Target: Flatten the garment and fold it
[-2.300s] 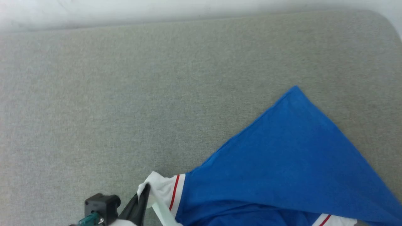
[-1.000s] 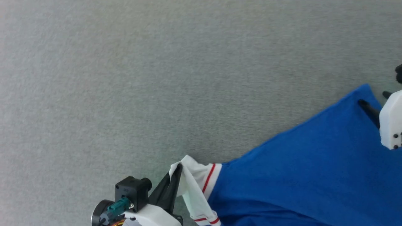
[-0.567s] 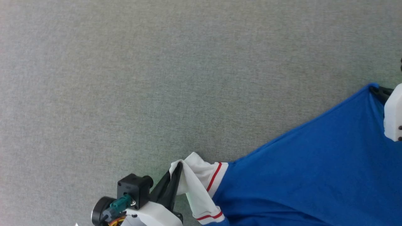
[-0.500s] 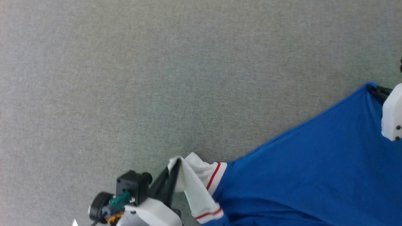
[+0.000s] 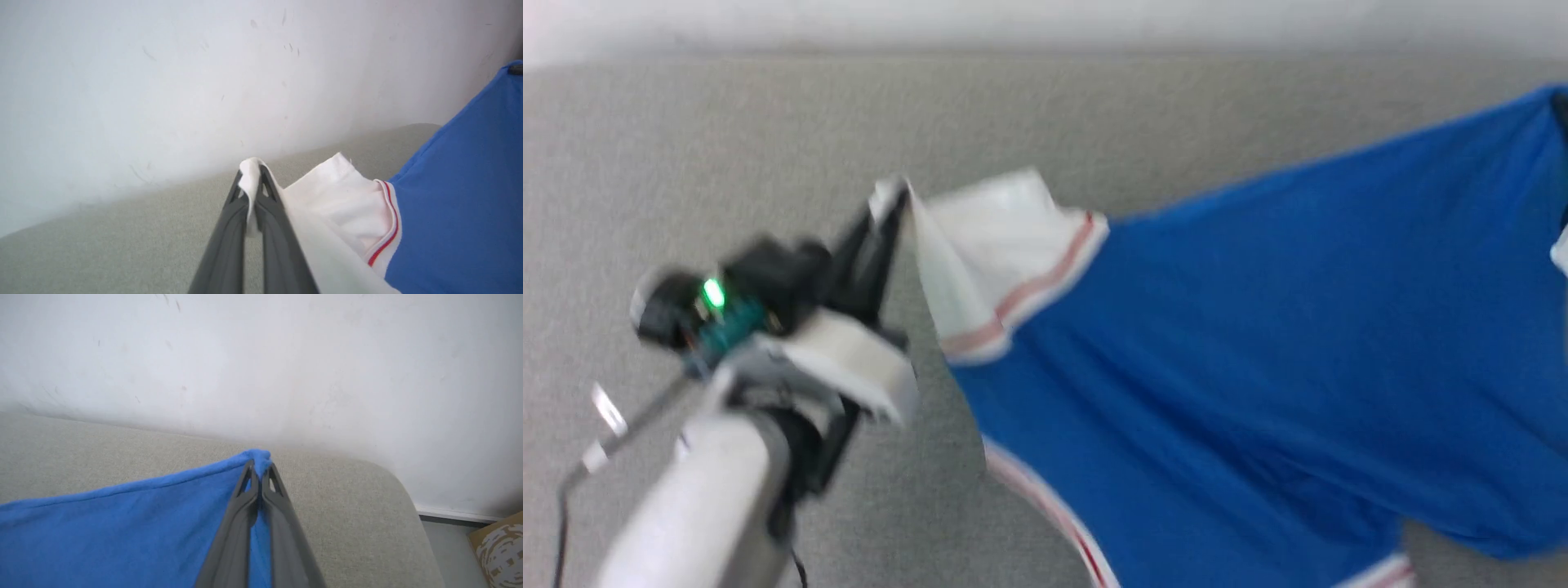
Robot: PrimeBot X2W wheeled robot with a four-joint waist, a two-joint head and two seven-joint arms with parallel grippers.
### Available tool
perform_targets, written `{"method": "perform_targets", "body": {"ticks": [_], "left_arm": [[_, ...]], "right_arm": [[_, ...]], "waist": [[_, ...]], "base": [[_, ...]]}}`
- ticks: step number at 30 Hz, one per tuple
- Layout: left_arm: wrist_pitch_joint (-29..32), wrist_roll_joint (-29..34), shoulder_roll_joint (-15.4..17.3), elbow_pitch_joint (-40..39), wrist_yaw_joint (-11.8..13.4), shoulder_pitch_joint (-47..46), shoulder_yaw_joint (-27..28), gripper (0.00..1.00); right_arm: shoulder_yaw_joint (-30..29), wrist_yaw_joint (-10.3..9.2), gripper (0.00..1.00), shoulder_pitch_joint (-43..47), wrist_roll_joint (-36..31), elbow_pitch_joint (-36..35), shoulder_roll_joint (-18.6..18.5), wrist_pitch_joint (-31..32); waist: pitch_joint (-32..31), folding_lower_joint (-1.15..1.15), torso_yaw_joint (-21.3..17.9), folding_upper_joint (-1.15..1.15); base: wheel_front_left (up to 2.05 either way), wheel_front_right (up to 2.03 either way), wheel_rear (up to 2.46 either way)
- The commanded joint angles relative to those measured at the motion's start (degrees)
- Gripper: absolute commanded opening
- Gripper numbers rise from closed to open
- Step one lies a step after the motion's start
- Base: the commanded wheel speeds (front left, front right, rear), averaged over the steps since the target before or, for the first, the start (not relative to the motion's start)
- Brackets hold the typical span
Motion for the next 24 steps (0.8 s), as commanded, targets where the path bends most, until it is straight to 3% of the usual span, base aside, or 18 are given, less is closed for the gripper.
{"method": "perform_targets", "body": {"ticks": [1,8,15,20,24], "left_arm": [[-0.5,0.6,0.4,0.9,-0.6,-2.7,0.8,0.0],[0.2,2.1,2.7,9.7,-5.1,-18.9,2.0,0.0],[4.5,3.0,3.3,15.6,-7.0,-31.9,2.2,0.0],[8.4,1.9,2.0,17.8,-8.2,-39.5,1.9,0.0],[12.5,0.3,-0.6,19.6,-7.5,-45.4,2.1,0.0]], "right_arm": [[-0.4,-0.11,0.0,-1.6,-0.6,-0.5,0.8,-0.6],[0.8,-0.11,0.0,-7.8,-3.4,-2.0,3.5,-0.3],[4.6,-0.11,0.0,-15.4,-3.9,-2.9,5.1,3.0],[6.9,-0.11,0.0,-20.9,-3.3,-2.7,5.7,6.6],[8.0,-0.11,0.0,-24.6,-1.3,-1.6,6.7,10.1]], "waist": [[-6.5,0.0,-4.8,0.0],[-11.5,0.0,-7.8,0.0],[-13.7,0.0,-10.5,0.0],[-12.7,0.0,-11.8,0.0],[-10.3,0.0,-12.5,0.0]], "base": [[0.0,0.0,0.0],[0.0,0.0,0.0],[0.0,0.0,0.0],[0.0,0.0,0.0],[0.0,0.0,0.0]]}}
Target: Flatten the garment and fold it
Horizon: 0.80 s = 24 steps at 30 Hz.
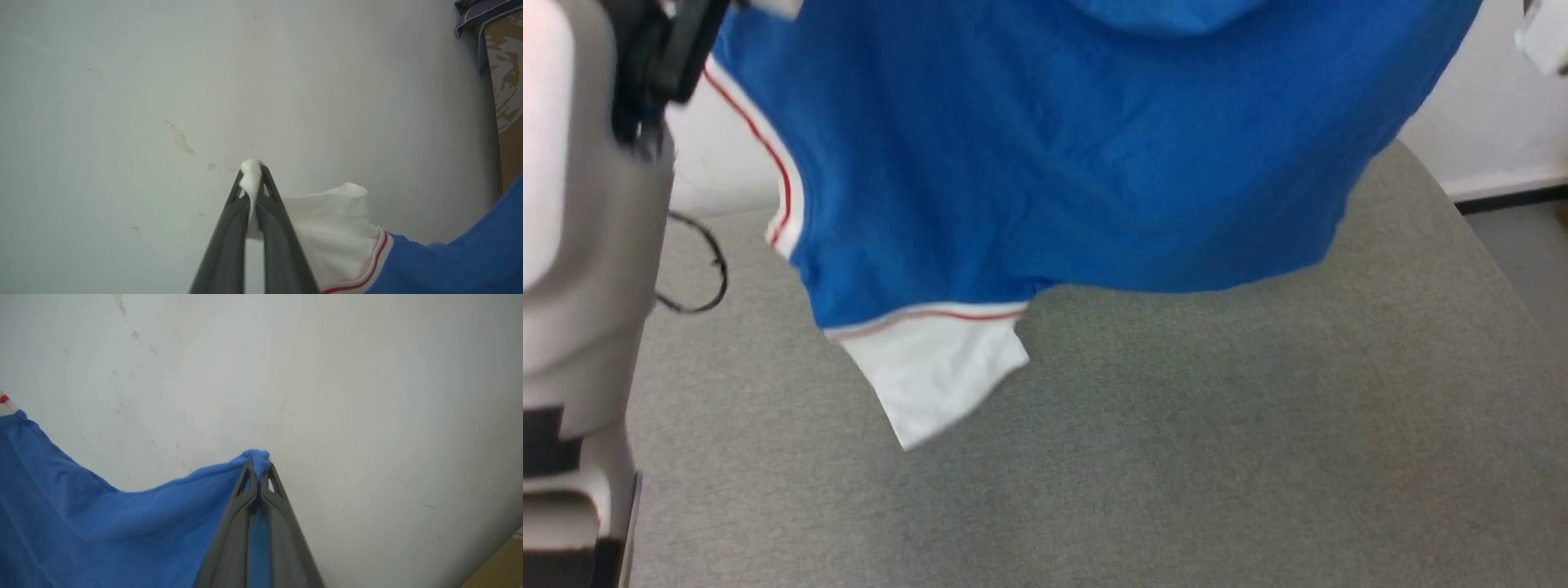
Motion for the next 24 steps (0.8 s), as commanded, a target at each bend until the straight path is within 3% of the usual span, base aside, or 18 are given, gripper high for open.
{"method": "perform_targets", "body": {"ticks": [1,9,17,24], "left_arm": [[1.1,-0.3,-0.5,0.9,0.6,-1.6,0.1,0.0],[4.4,6.6,-0.8,8.2,3.0,-15.9,-2.3,0.0],[-9.2,14.7,-0.3,16.4,5.5,-29.2,-3.9,0.0],[-17.8,18.7,-1.7,20.7,6.1,-38.6,-6.3,0.0]], "right_arm": [[0.3,-0.11,0.0,-1.2,0.5,0.6,0.8,0.7],[0.3,-0.11,0.0,-11.6,-1.2,9.0,1.9,0.0],[-0.5,-0.11,0.0,-24.1,-5.3,23.1,6.4,-12.9],[2.7,-0.11,0.0,-31.8,-6.6,29.1,4.1,-21.2]], "waist": [[2.3,0.01,-0.7,0.0],[13.6,0.01,-2.5,0.0],[19.5,0.01,-5.1,0.0],[26.4,0.01,-3.2,0.0]], "base": [[0.0,0.0,0.0],[0.0,0.0,0.0],[0.0,0.0,0.0],[0.0,0.0,0.0]]}}
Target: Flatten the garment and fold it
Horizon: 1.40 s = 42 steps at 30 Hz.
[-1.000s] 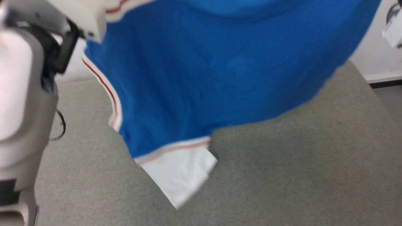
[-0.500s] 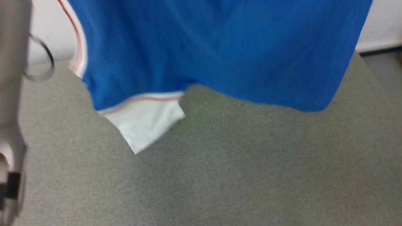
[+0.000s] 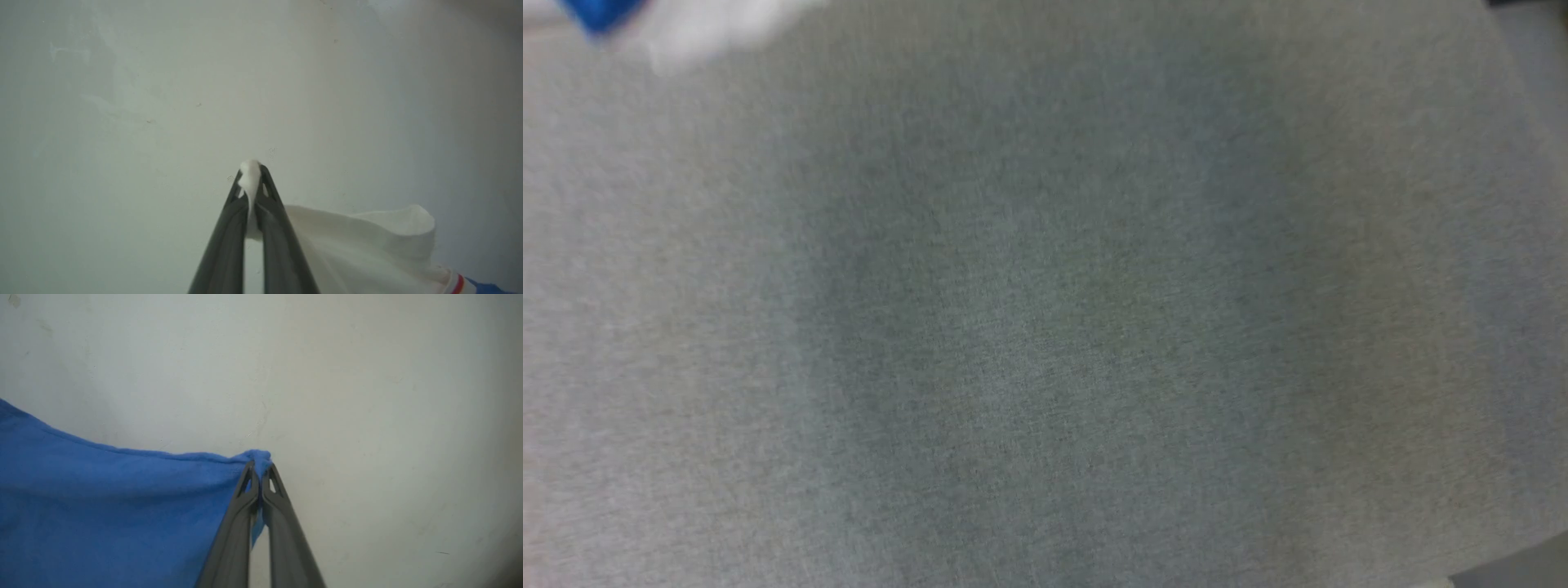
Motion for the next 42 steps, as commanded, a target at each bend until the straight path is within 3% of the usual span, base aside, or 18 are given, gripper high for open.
{"method": "perform_targets", "body": {"ticks": [1,12,14,17,23,28,32,37,42], "left_arm": [[-0.3,0.5,0.1,0.4,0.1,-0.1,-0.3,0.0],[-9.2,-1.6,1.0,2.3,-0.3,5.6,-1.2,0.0],[-9.6,-3.8,1.2,1.4,-1.0,9.3,-0.8,0.0],[-9.4,-6.3,1.0,-0.3,-1.5,12.0,0.2,0.0],[-5.0,-12.9,1.3,-12.6,-2.4,24.6,1.0,0.0],[-0.7,-18.0,2.2,-28.2,1.0,42.0,1.5,0.0],[2.5,-20.9,4.0,-38.1,3.8,58.0,0.1,0.0],[4.4,-22.4,6.2,-44.1,8.5,76.4,-1.9,0.0],[7.4,-24.7,9.1,-44.8,10.6,91.2,-4.9,0.0]], "right_arm": [[0.4,-0.11,0.0,-0.3,-0.1,0.4,-0.1,-0.4],[13.0,-0.11,0.0,1.7,3.8,2.7,-7.6,-11.6],[17.9,-0.11,0.0,4.2,6.9,0.6,-10.2,-14.0],[20.3,-0.11,0.0,6.1,10.0,-2.0,-12.3,-15.3],[24.3,-0.11,0.0,15.3,19.5,-14.1,-20.4,-17.7],[24.3,-0.11,0.0,27.5,24.6,-23.8,-26.1,-17.2],[22.0,-0.11,0.0,38.3,26.6,-28.2,-27.8,-16.1],[18.5,-0.11,0.0,51.1,26.7,-30.2,-26.6,-14.4],[15.8,-0.11,0.0,62.5,25.6,-30.2,-24.2,-11.9]], "waist": [[4.8,-0.01,0.5,0.0],[14.0,-0.01,4.7,0.0],[14.3,-0.01,5.3,0.0],[14.0,-0.01,5.6,0.0],[11.4,-0.01,6.8,0.0],[7.3,-0.01,7.4,0.0],[3.0,-0.01,7.6,0.0],[-2.0,-0.01,7.5,0.0],[-6.5,-0.01,7.9,0.0]], "base": [[0.0,0.0,0.0],[0.0,0.0,0.0],[0.0,0.0,0.0],[0.0,0.0,0.0],[0.0,0.0,0.0],[0.0,0.0,0.0],[0.0,0.0,0.0],[0.0,0.0,0.0],[0.0,0.0,0.0]]}}
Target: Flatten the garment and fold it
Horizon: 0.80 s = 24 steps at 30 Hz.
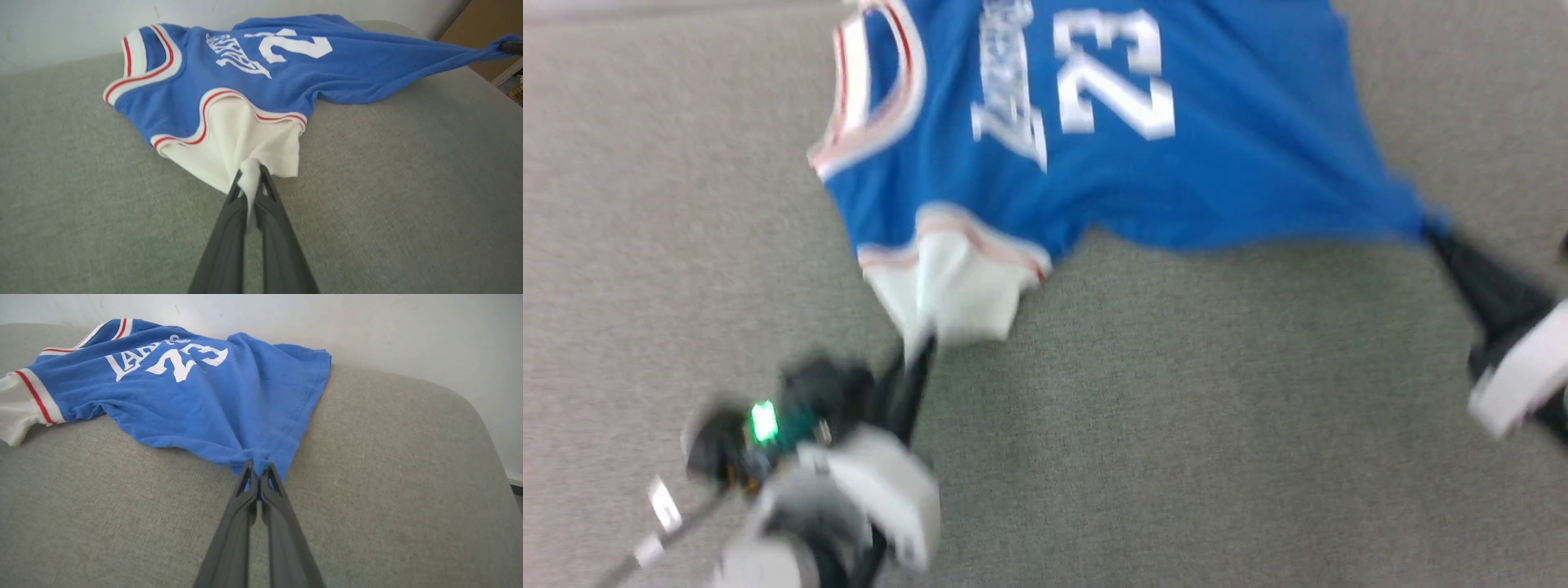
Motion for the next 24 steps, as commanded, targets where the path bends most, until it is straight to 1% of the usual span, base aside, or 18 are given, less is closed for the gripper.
{"method": "perform_targets", "body": {"ticks": [1,5,12,15,19,24], "left_arm": [[0.7,-0.6,0.6,0.0,0.5,2.1,-0.6,0.0],[3.1,-4.8,1.7,1.2,1.2,10.8,-1.9,0.0],[6.8,-12.7,3.4,2.5,1.9,22.1,-2.1,0.0],[8.4,-15.5,3.8,2.9,2.0,25.7,-2.4,0.0],[10.4,-19.4,3.5,2.9,2.2,29.7,-2.8,0.0],[12.7,-22.6,4.3,1.9,2.5,33.5,-3.2,0.0]], "right_arm": [[-0.2,-0.11,0.0,1.8,-0.7,0.0,0.3,0.6],[-1.2,-0.11,0.0,10.0,-1.9,1.5,1.3,3.2],[-3.7,-0.11,0.0,22.6,-2.7,2.3,2.5,8.2],[-3.6,-0.11,0.0,27.3,-1.8,1.2,2.4,11.6],[-4.1,-0.11,0.0,32.9,-1.2,-0.1,1.9,15.9],[-5.8,-0.11,0.0,38.6,-0.1,-1.0,1.5,21.0]], "waist": [[-4.5,0.02,0.5,0.0],[-7.3,0.02,1.1,0.0],[-10.7,0.02,2.1,0.0],[-12.1,0.02,2.4,0.0],[-13.8,0.02,2.3,0.0],[-15.6,0.02,1.8,0.0]], "base": [[0.0,0.0,0.0],[0.0,0.0,0.0],[0.0,0.0,0.0],[0.0,0.0,0.0],[0.0,0.0,0.0],[0.0,0.0,0.0]]}}
